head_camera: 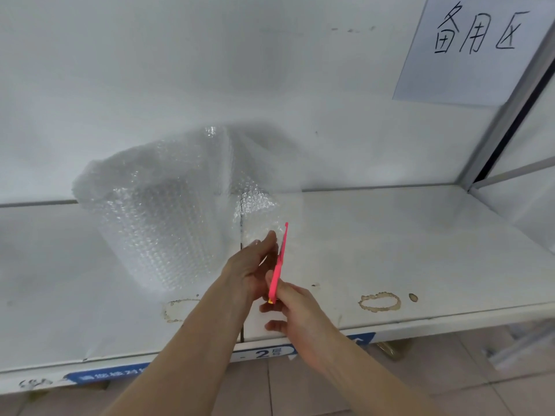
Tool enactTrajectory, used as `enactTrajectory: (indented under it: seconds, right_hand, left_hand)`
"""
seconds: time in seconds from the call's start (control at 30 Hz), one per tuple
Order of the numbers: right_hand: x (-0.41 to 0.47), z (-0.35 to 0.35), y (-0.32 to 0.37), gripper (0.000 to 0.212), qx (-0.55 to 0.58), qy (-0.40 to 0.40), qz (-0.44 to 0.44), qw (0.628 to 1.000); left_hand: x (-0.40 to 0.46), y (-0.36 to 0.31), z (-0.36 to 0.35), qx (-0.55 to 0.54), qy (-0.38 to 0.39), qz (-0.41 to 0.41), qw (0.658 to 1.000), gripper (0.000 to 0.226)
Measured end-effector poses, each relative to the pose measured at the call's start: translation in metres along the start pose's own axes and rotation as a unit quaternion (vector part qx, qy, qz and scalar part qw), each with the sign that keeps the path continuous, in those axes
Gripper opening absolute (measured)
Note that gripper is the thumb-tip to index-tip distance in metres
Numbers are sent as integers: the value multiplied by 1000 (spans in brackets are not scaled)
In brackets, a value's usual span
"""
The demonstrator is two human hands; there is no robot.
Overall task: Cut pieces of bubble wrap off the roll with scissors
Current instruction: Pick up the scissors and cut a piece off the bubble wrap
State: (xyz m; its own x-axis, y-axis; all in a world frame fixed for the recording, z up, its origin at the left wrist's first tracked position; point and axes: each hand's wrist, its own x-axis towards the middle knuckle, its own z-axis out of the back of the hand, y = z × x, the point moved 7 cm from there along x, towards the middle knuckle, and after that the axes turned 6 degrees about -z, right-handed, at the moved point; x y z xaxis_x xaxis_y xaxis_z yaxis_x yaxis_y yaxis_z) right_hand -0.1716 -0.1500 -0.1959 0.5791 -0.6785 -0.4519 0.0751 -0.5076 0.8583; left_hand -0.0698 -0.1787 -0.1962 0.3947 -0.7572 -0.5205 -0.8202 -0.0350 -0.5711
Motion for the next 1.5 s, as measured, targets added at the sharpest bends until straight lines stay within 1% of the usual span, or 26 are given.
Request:
enactTrajectory:
  seconds: [0.1, 0.23, 0.27, 0.4, 0.53, 0.63, 0.73, 0.9, 1.0, 1.1, 1.17, 1.2, 1.27, 1.3, 1.33, 1.37, 1.5]
  right_hand:
    - [1, -3, -2, 55, 20, 1, -7, 1000]
    - [2, -6, -4, 59, 53, -6, -12, 999]
    - [2, -6, -4, 59, 52, -8, -9, 999]
    - [2, -6, -5, 53, 39, -19, 5, 999]
    - [1, -7, -3, 64, 25, -17, 13, 999]
    - [0, -7, -2, 70, 17, -17, 17, 1000]
    - [-1, -7, -1, 73, 35, -11, 14, 999]
    - [-3, -8, -2, 62, 58, 3, -8, 998]
    - [-3, -7, -3, 62, 54, -6, -7, 999]
    - [-4, -5, -3, 49, 54, -14, -4, 998]
    - [-4, -3, -3, 40, 52, -15, -6, 999]
    - [-4, -3, -4, 38, 51, -15, -6, 999]
    - [-4, -2, -3, 38, 49, -16, -9, 999]
    - [-4, -2, -3, 38, 46, -17, -11, 999]
    - [-4, -2, -3, 39, 42, -18, -13, 999]
    - [-4, -2, -3, 40, 38, -19, -14, 999]
    - [-5, -4, -3, 43, 39, -13, -12, 999]
  left_hand:
    - [0, 0, 0, 21, 6, -2, 1000, 49]
    - [5, 0, 3, 46, 2, 0, 999, 41]
    - [5, 0, 3, 49, 0, 2, 999, 43]
    - [10, 0, 7, 38, -9, 4, 999, 64]
    - [13, -2, 8, 37, -7, 2, 999, 70]
    - [12, -3, 7, 42, -8, 4, 999, 65]
    - [9, -1, 6, 44, -6, 14, 999, 58]
    - [11, 0, 5, 25, 0, 30, 999, 44]
    - [10, -1, 5, 13, -2, 30, 999, 54]
    - [9, -1, 4, 4, -5, 23, 1000, 58]
    - [8, -1, 3, 4, -4, 19, 1000, 53]
    - [7, -1, 2, 7, -1, 22, 1000, 46]
    - [2, 0, 1, 22, 6, 29, 999, 24]
    - [0, 0, 0, 29, 9, 30, 999, 16]
    - [-2, -1, 0, 35, 10, 29, 999, 14]
    - [-3, -2, -1, 42, 11, 26, 999, 16]
    - [-1, -5, 3, 63, -5, -5, 998, 37]
